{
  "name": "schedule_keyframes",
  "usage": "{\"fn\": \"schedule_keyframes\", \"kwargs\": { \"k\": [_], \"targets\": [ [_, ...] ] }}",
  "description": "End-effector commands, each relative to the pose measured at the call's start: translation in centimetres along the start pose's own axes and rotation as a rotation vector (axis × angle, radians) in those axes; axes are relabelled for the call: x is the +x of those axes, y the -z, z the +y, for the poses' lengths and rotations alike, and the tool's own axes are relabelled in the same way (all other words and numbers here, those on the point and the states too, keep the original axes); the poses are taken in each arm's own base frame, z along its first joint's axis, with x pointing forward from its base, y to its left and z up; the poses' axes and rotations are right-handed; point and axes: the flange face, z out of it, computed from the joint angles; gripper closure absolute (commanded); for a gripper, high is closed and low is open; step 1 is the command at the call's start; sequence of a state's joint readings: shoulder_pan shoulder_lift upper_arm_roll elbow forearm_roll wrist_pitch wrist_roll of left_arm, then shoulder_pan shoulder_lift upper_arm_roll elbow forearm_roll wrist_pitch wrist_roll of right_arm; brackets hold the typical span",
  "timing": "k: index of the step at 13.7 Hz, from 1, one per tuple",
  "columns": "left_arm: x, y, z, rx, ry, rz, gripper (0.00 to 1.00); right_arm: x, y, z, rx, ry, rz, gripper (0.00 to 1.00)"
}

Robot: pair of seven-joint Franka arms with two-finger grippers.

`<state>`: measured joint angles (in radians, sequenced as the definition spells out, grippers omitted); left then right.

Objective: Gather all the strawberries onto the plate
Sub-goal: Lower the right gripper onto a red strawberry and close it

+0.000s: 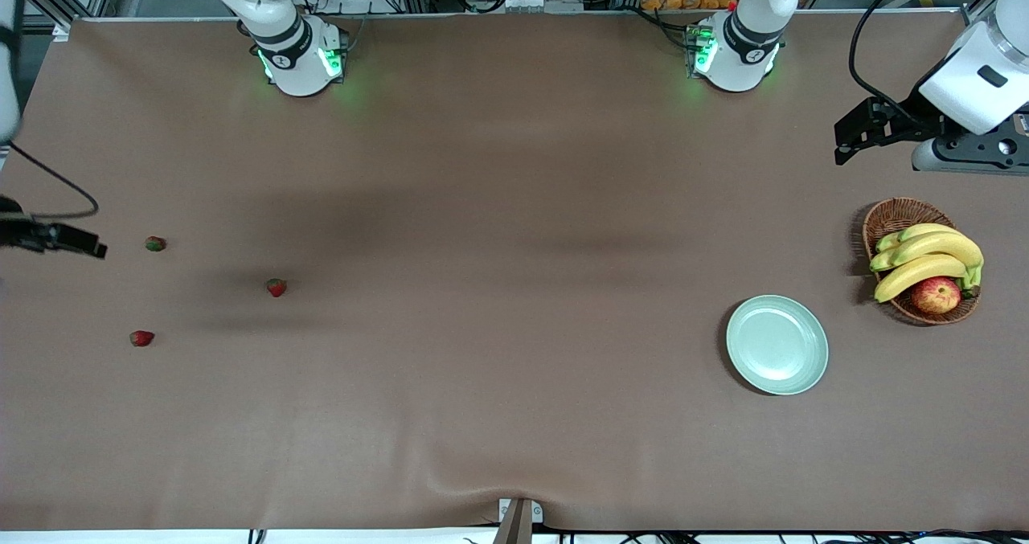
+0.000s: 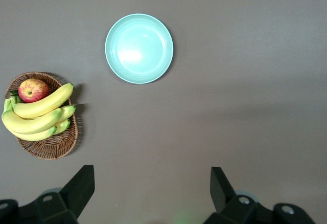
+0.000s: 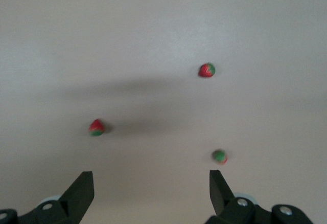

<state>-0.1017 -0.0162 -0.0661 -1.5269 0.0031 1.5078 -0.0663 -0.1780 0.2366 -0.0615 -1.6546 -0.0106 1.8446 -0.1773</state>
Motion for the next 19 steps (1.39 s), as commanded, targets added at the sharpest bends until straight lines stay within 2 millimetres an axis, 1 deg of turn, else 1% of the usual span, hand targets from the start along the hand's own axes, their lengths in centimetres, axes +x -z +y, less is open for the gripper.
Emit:
{"fn": "schedule_keyframes", "kwargs": {
  "k": [1,3,5,6,8,10,13,15,17,19],
  "targets": [
    [0.0,0.4,-0.3,0.018,-0.017,0.001,0.00,-0.4,-4.6,3.7,-0.023,0.106,0.007,0.00],
    [0.1,0.4,-0.3,0.018,-0.017,0.002,0.00,-0.8,-9.1,6.3,-0.009,0.177,-0.033,0.00],
    [0.1,0.4,-0.2,0.018,-0.018,0.004,0.00,-1.8,-13.7,9.2,0.000,0.227,-0.046,0.00],
    [0.1,0.4,-0.2,0.018,-0.018,0.004,0.00,-2.5,-15.7,10.0,0.000,0.242,-0.040,0.00],
    [0.1,0.4,-0.3,0.018,-0.017,0.004,0.00,-4.5,-19.3,11.1,0.011,0.232,-0.077,0.00],
    [0.1,0.4,-0.3,0.015,-0.015,0.004,0.00,-5.5,-21.9,11.0,0.029,0.232,-0.125,0.00],
    [0.1,0.4,0.0,0.018,-0.015,0.004,0.00,-6.4,-24.8,11.0,0.024,0.254,-0.180,0.00],
    [0.1,0.5,-0.1,0.016,-0.012,0.005,0.00,-6.7,-25.5,11.5,-0.001,0.266,-0.178,0.00],
    [0.1,0.4,-0.1,0.016,-0.011,0.004,0.00,-6.6,-26.6,11.7,-0.022,0.279,-0.169,0.00],
    [0.2,0.4,-0.2,0.018,-0.009,0.004,0.00,-6.9,-27.5,11.9,-0.017,0.276,-0.185,0.00]
  ]
}}
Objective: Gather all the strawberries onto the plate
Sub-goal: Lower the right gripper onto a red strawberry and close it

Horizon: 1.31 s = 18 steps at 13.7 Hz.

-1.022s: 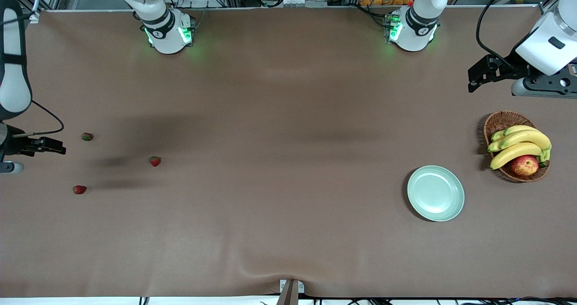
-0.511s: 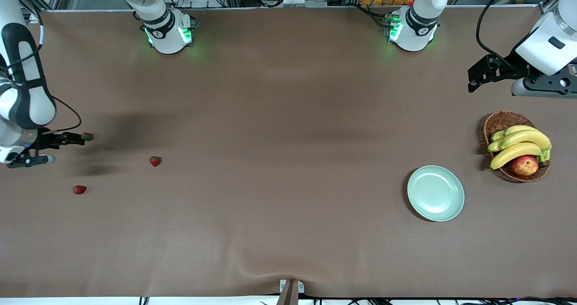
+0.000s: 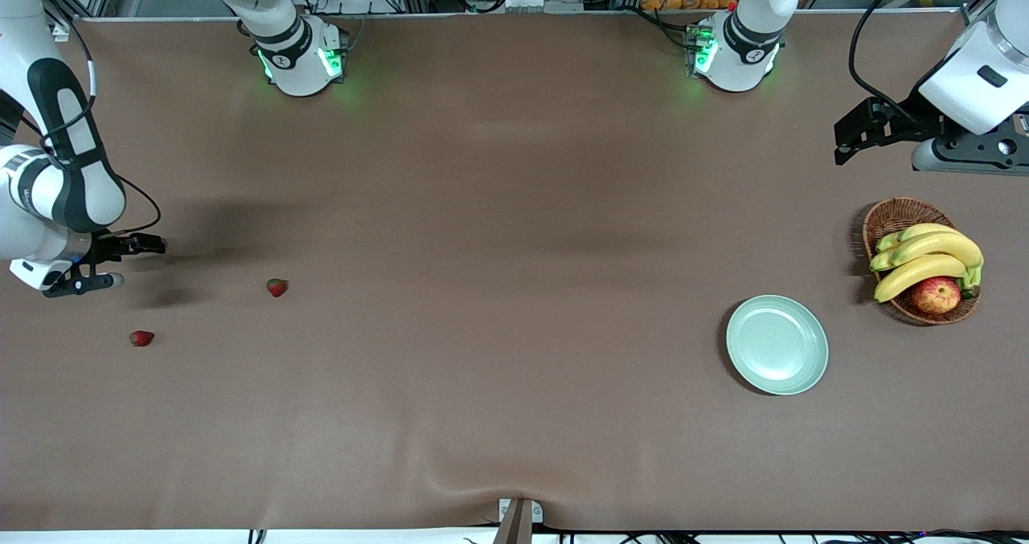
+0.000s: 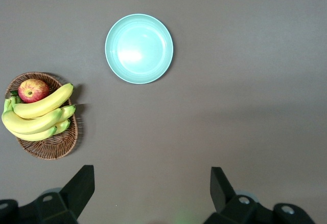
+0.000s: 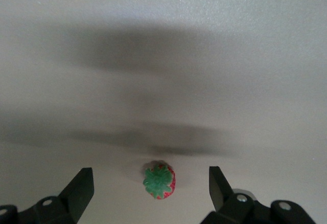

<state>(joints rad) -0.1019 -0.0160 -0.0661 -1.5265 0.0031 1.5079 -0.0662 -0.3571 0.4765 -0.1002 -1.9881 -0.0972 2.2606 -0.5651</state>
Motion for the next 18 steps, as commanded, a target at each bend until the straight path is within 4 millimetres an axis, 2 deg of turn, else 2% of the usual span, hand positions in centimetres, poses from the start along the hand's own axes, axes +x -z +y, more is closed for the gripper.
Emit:
{"fn": "schedule_keyframes", "kwargs": {
  "k": [1,4,9,11,14,18],
  "targets": [
    [0.2,0.3,-0.3,0.018,-0.009,0.002,0.00,-0.7,-1.4,0.2,-0.020,0.036,-0.014,0.00],
    [0.2,0.3,-0.3,0.018,-0.009,0.002,0.00,-2.1,-2.7,0.9,-0.004,0.021,-0.043,0.00],
    [0.2,0.3,-0.3,0.018,-0.009,0.002,0.00,-2.4,-3.6,0.6,0.008,0.021,-0.061,0.00],
    [0.2,0.3,-0.3,0.018,-0.007,0.002,0.00,-2.5,-3.8,0.6,0.010,0.022,-0.066,0.06],
    [0.2,0.3,-0.3,0.018,-0.009,0.002,0.00,-2.3,-3.9,0.5,0.010,0.025,-0.067,0.23],
    [0.2,0.3,-0.3,0.018,-0.009,0.002,0.00,-1.9,-3.7,0.2,0.002,0.034,-0.060,0.37]
  ]
}}
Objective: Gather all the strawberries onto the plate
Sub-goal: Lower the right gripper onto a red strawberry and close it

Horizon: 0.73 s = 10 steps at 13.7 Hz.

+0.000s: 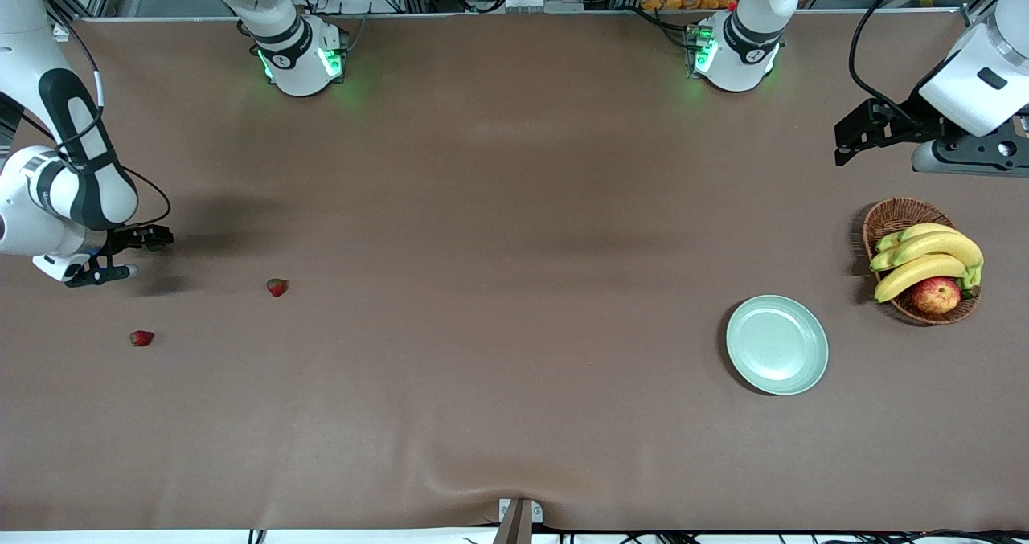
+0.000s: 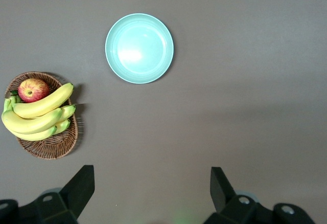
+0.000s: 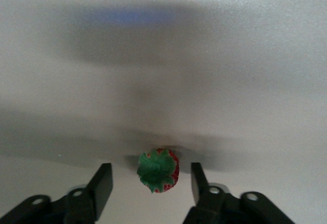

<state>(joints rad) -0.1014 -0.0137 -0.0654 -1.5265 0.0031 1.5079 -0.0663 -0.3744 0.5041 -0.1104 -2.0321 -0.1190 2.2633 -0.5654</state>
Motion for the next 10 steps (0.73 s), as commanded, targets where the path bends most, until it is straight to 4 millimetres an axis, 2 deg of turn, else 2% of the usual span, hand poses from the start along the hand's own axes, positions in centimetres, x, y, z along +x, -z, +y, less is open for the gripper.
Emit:
{"fn": "schedule_keyframes", "kwargs": {
  "k": [1,3,8,9,10],
  "targets": [
    [0.1,0.4,-0.2,0.018,-0.010,0.004,0.00,0.0,0.1,-0.1,-0.027,0.039,0.008,0.40],
    [0.1,0.4,-0.3,0.018,-0.009,0.004,0.00,0.1,0.2,-0.1,-0.031,0.041,0.011,0.50],
    [0.1,0.4,-0.2,0.018,-0.010,0.004,0.00,0.4,0.5,-0.3,-0.034,0.045,0.014,0.85],
    [0.1,0.4,-0.3,0.018,-0.009,0.004,0.00,0.5,0.9,-0.2,-0.037,0.038,0.019,0.91],
    [0.1,0.4,-0.3,0.018,-0.009,0.004,0.00,1.2,2.1,-0.4,-0.051,0.040,0.036,0.97]
  ]
}}
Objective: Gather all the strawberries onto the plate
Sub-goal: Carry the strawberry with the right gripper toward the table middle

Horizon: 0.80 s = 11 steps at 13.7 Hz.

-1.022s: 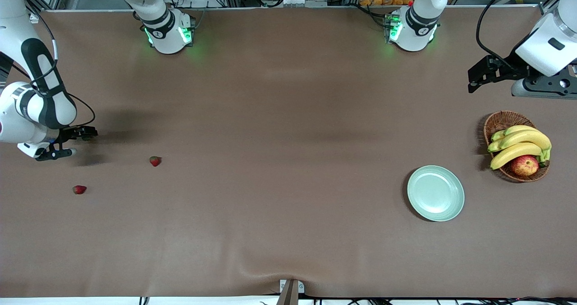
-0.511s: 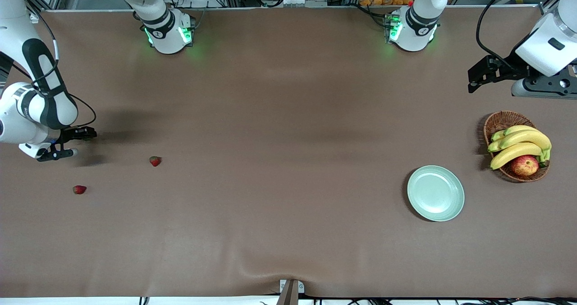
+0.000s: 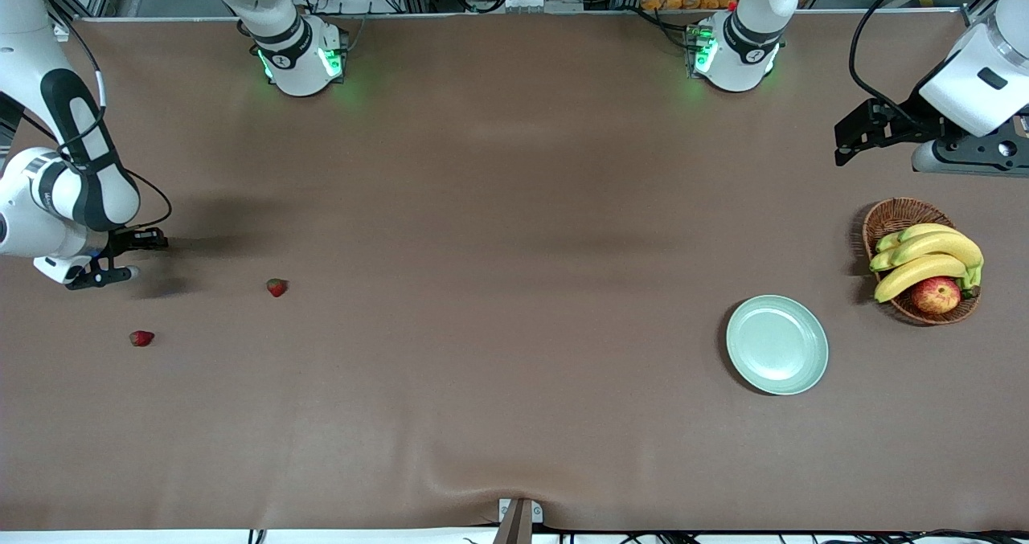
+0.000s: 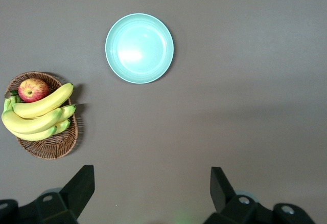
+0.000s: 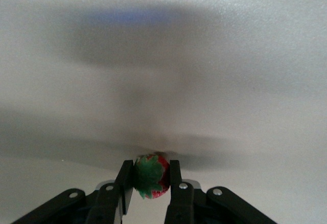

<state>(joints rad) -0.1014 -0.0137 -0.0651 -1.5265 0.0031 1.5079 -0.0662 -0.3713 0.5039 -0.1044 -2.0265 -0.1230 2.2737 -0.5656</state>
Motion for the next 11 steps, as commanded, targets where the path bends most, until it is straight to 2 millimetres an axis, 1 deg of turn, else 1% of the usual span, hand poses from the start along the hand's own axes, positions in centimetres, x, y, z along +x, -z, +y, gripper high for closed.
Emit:
{"fn": "schedule_keyframes", "kwargs": {
  "k": [1,2,3,4,5,6,7,8,10,11],
  "targets": [
    [0.1,0.4,-0.3,0.018,-0.007,0.004,0.00,1.9,3.3,-0.8,-0.058,0.048,0.039,0.98],
    [0.1,0.4,-0.2,0.018,-0.010,0.004,0.00,3.0,5.6,-1.6,-0.067,0.059,0.054,1.00],
    [0.1,0.4,-0.2,0.018,-0.010,0.004,0.00,4.2,8.4,-2.9,-0.081,0.066,0.069,1.00],
    [0.1,0.4,-0.2,0.018,-0.010,0.004,0.00,5.6,11.3,-4.9,-0.099,0.049,0.086,1.00],
    [0.1,0.4,-0.2,0.018,-0.010,0.004,0.00,6.3,13.7,-7.0,-0.106,0.030,0.094,1.00],
    [0.1,0.4,-0.2,0.016,-0.009,0.004,0.00,7.0,16.1,-9.8,-0.099,0.018,0.110,1.00],
    [0.1,0.4,-0.3,0.018,-0.007,0.004,0.00,7.7,17.5,-13.1,-0.053,-0.009,0.137,1.00],
    [0.1,0.4,-0.3,0.018,-0.009,0.004,0.00,8.6,18.9,-16.8,0.033,-0.058,0.175,1.00],
    [0.1,0.4,-0.2,0.016,-0.009,0.004,0.00,10.0,19.9,-24.6,0.170,-0.139,0.184,1.00],
    [0.1,0.4,-0.3,0.018,-0.009,0.004,0.00,10.5,20.1,-28.2,0.186,-0.159,0.177,1.00]
  ]
}}
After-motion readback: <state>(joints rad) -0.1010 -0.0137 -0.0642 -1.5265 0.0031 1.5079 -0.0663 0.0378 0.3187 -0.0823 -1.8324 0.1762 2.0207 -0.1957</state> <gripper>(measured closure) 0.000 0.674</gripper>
